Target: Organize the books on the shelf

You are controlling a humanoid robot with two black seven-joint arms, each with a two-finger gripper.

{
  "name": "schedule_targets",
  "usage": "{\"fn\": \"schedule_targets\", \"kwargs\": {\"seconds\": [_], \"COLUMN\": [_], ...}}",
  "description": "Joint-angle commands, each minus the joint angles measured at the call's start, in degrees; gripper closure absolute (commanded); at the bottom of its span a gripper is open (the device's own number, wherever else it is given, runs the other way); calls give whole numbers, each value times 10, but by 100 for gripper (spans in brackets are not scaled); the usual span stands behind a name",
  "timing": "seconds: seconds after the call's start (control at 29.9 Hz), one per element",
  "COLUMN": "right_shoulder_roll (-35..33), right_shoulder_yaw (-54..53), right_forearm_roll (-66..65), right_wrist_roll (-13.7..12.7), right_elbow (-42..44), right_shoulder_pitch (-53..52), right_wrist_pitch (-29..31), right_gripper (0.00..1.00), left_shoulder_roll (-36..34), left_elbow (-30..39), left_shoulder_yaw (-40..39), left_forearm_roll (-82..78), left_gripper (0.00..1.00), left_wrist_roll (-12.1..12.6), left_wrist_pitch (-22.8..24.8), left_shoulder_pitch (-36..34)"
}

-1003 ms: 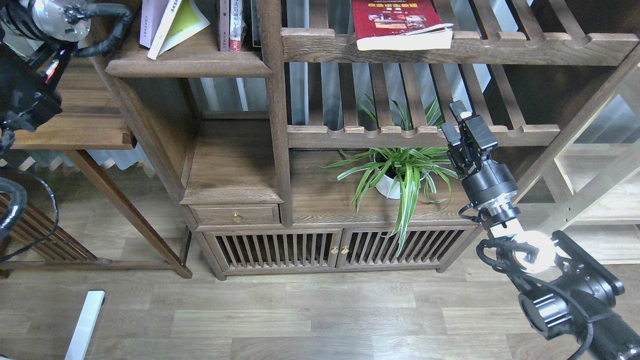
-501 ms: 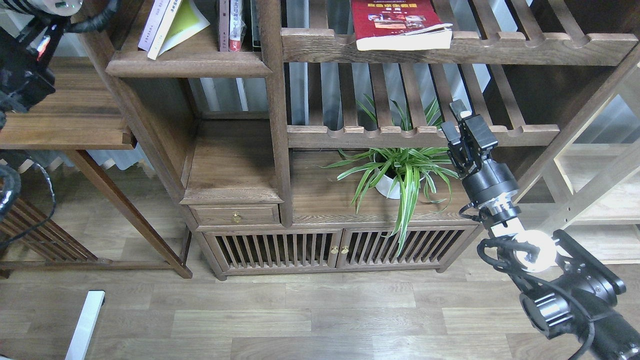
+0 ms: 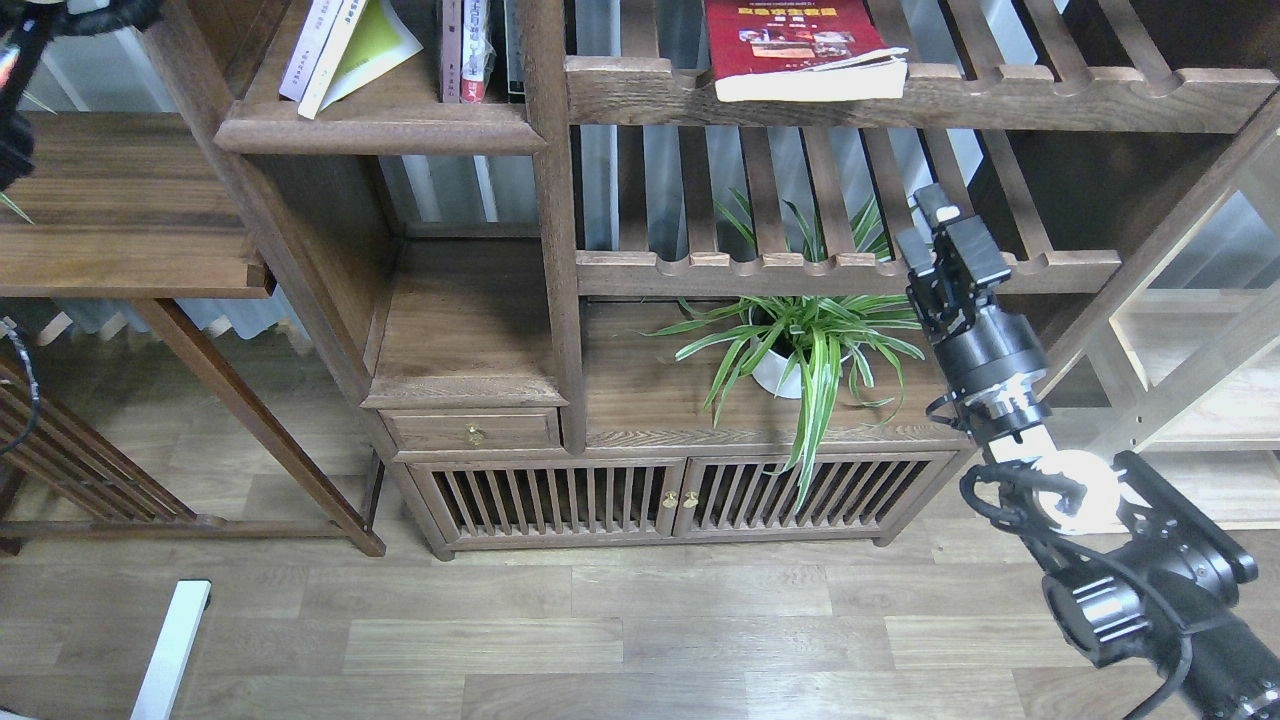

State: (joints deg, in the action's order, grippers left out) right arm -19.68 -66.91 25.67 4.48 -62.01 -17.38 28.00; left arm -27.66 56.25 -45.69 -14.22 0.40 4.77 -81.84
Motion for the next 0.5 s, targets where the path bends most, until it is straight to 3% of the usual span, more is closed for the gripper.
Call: {"fn": "schedule_targets", "kwargs": {"seconds": [0.0,0.3,0.47], "right_shoulder_roll": [-3,-4,-8], "right_shoulder_yaw": [-20,-52,-57], "right_forearm_roll": [1,2,2], "right_wrist_roll": [0,0,-3], "right_elbow": [-1,-43,-82], "right_shoulder_pitch": [1,20,38], "right_wrist_pitch": [0,0,0], "right_gripper": [9,7,6], "left_shoulder_roll": [-33,-113,-95], "left_elbow": [38,156,183], "left_shoulder_yaw": [-3,-35,-82], "left_forearm_roll": [12,73,117], "left_gripper": [1,1,1], "left_wrist_roll": [-1,-2,1], "left_wrist_pitch": [44,121,214], "left_shoulder_pitch": [4,86,134]}}
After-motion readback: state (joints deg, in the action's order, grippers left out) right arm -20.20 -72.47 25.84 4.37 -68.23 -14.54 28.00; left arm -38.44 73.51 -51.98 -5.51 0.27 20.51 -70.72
